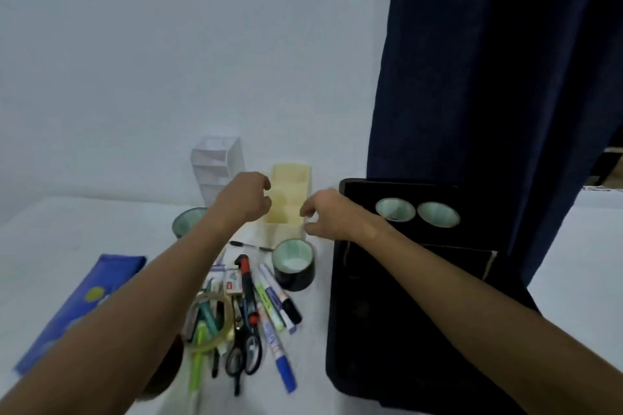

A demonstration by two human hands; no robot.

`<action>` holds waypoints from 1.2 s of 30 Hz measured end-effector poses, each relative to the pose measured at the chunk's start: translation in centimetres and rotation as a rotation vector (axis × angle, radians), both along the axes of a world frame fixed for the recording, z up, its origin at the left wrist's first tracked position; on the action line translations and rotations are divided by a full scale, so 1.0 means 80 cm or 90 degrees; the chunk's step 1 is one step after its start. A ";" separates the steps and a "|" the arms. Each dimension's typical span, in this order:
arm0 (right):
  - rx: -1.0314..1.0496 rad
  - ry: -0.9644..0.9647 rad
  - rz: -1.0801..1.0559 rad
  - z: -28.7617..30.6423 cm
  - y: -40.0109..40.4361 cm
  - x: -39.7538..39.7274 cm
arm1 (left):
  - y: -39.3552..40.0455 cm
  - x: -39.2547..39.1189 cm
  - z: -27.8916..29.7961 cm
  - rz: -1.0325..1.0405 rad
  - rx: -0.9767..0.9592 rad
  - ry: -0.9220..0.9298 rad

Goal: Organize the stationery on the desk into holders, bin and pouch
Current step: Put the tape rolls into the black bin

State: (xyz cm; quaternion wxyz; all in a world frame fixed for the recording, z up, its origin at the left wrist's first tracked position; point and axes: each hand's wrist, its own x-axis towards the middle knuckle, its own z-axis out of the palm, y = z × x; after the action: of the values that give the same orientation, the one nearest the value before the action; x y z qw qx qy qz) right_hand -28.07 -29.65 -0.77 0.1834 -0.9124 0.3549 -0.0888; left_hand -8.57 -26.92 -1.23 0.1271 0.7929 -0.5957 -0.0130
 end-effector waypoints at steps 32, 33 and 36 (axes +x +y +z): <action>-0.062 -0.051 -0.135 0.009 0.026 -0.013 | 0.090 0.018 0.041 0.059 -0.084 -0.108; -0.074 -0.059 -0.154 0.015 0.019 -0.027 | 0.077 -0.001 0.049 0.025 -0.092 -0.106; -0.093 -0.058 -0.209 0.023 0.002 -0.078 | 0.051 -0.069 0.072 -0.064 -0.109 -0.097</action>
State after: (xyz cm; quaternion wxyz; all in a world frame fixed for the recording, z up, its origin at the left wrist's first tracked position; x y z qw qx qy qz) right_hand -34.34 -29.46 1.08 0.1157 -0.8482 0.4831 -0.1840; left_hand -14.10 -22.81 4.50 0.1479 0.7469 -0.6417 0.0917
